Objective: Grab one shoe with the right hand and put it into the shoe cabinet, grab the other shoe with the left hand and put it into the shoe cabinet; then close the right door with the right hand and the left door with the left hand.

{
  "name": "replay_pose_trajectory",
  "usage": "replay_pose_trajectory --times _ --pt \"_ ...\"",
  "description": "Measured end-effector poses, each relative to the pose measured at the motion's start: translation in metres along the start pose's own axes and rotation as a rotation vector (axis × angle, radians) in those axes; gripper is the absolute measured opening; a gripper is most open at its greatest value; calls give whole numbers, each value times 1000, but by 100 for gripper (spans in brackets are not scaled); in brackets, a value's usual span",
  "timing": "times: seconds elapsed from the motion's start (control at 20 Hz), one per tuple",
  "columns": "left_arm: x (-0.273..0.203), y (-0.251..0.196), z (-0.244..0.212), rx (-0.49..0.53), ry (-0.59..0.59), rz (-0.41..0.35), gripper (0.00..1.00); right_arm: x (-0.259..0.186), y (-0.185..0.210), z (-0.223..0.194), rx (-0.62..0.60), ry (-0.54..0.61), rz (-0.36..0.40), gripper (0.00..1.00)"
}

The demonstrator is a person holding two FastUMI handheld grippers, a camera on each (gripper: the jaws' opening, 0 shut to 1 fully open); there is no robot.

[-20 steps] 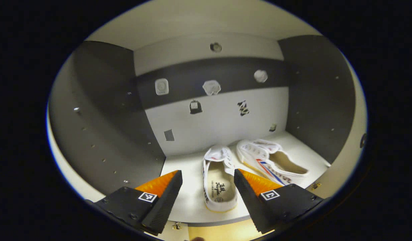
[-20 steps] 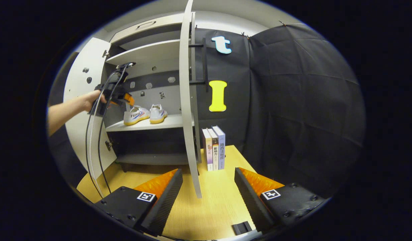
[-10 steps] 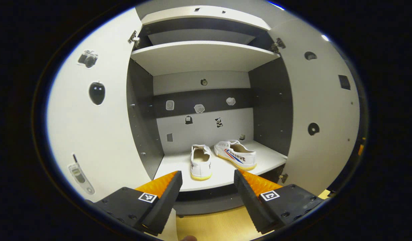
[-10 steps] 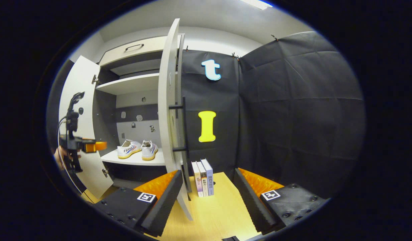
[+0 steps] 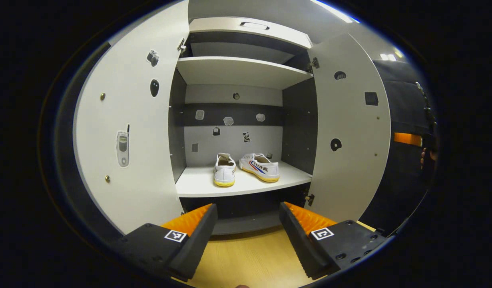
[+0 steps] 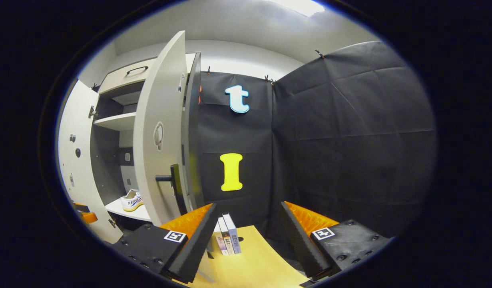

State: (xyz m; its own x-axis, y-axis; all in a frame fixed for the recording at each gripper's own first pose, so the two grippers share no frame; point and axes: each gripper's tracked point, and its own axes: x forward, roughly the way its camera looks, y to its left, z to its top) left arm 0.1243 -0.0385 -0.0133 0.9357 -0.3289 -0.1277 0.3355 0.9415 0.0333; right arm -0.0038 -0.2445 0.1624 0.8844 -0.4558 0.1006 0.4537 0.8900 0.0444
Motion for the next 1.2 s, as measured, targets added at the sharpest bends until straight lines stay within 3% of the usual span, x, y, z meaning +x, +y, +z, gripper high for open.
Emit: replay_pose_trajectory --times 0.6,0.75,0.95,1.2 --pt "-47 46 -37 -148 63 153 95 65 47 -13 -39 64 236 98" --pt "-50 44 -41 -121 72 157 96 70 49 -16 -17 98 261 92" --pt "-46 33 -35 -81 61 132 96 66 53 -14 -31 105 254 96" --pt "-42 18 -36 -116 53 108 95 52 75 -12 -71 87 264 96"
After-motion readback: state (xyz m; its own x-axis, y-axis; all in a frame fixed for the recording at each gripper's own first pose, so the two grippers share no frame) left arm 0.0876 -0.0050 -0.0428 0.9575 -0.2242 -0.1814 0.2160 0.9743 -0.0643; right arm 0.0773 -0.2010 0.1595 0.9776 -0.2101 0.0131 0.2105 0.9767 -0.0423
